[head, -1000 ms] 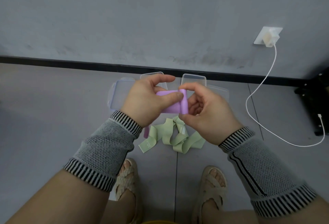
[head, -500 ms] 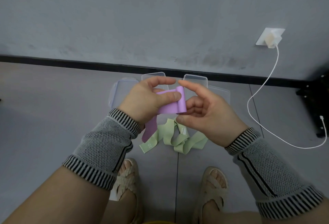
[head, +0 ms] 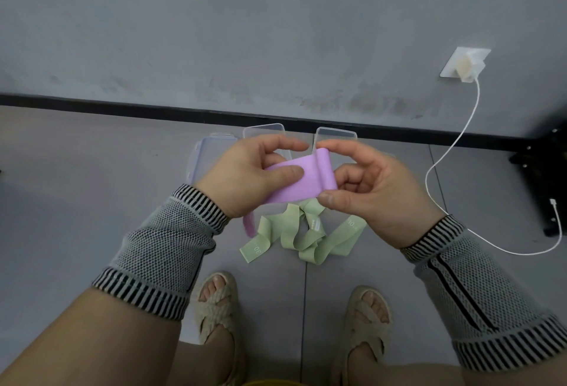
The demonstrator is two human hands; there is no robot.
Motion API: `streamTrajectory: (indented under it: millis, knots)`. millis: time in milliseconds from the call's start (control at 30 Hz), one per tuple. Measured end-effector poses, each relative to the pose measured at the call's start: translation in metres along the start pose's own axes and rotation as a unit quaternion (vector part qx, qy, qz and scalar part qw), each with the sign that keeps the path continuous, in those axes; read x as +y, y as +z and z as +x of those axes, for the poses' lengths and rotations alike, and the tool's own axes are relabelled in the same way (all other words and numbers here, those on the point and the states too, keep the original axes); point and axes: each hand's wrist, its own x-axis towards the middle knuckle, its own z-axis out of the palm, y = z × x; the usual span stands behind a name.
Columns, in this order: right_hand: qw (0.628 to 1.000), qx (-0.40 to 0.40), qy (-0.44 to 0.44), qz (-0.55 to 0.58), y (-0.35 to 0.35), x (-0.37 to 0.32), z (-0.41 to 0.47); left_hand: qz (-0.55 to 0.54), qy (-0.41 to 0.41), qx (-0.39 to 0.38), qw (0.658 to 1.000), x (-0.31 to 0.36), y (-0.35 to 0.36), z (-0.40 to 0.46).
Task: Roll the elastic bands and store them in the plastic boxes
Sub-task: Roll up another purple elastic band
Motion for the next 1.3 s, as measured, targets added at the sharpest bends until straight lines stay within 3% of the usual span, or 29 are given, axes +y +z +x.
streamTrajectory:
  millis: [367, 567, 667, 1100, 1300]
  knots:
    - [0.977, 0.051, -0.013, -0.208, 0.004, 0.009, 0.006, 0.037, 0.042, 0.068, 0.996, -0.005, 0.008, 0.008]
    - [0.954, 0.059, -0.027, -0.294, 0.01, 0.009, 0.006, -0.02, 0.006, 0.089, 0.996, -0.002, 0.018, 0.011]
    - [0.947, 0.061, -0.035, -0.313, 0.011, 0.009, 0.005, 0.0, -0.005, 0.104, 0.995, -0.001, 0.021, 0.012]
    - [0.997, 0.013, -0.017, -0.073, 0.009, 0.001, 0.003, -0.168, -0.038, 0.046, 0.984, -0.002, 0.007, 0.01]
    - [0.998, 0.028, 0.001, -0.05, 0.009, 0.0, 0.003, -0.115, -0.009, 0.035, 0.993, -0.003, 0.009, 0.01]
